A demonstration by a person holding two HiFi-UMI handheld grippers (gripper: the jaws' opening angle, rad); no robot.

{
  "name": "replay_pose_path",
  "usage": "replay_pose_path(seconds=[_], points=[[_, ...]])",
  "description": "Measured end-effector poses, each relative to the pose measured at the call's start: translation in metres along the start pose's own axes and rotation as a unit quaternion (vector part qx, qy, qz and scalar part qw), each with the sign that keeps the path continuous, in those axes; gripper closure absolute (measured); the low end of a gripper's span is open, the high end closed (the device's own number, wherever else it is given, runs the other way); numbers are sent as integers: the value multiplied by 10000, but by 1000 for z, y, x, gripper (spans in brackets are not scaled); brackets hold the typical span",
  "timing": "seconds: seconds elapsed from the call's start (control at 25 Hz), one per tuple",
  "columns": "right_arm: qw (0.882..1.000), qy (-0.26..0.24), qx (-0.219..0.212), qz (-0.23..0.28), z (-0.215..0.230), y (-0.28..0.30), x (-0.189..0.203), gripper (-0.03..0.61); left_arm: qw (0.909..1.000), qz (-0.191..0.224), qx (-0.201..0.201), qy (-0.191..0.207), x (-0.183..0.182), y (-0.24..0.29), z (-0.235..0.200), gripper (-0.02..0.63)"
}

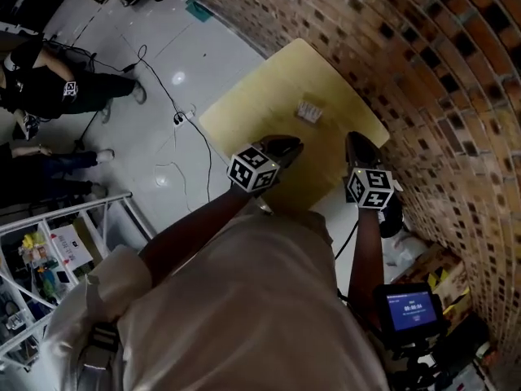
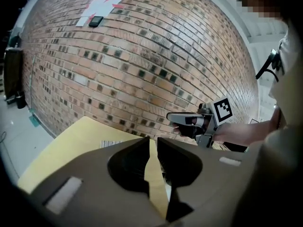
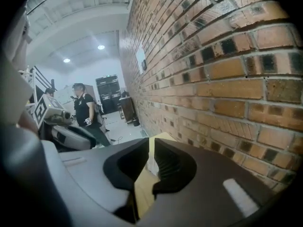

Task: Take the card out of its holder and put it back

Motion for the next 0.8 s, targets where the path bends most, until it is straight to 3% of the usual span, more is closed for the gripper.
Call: replay_pose_path(seconds=[0.36, 0.8], points=[[9930, -623, -844, -543, 10, 46, 32, 531, 9955, 163, -860, -362, 13, -2, -24, 546], [9736, -1374, -1337, -1239, 1, 107, 79, 506, 9812, 503, -1643, -884, 31, -47, -25, 546]])
Point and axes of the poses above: the fingertips, and each gripper's own axes: y forward along the fingers, z to its right, x out of its underside, the point moved 1 cm from there along -y, backward along the fingers, and after that the axes turned 5 degrees about x, right-handed, at the moved point
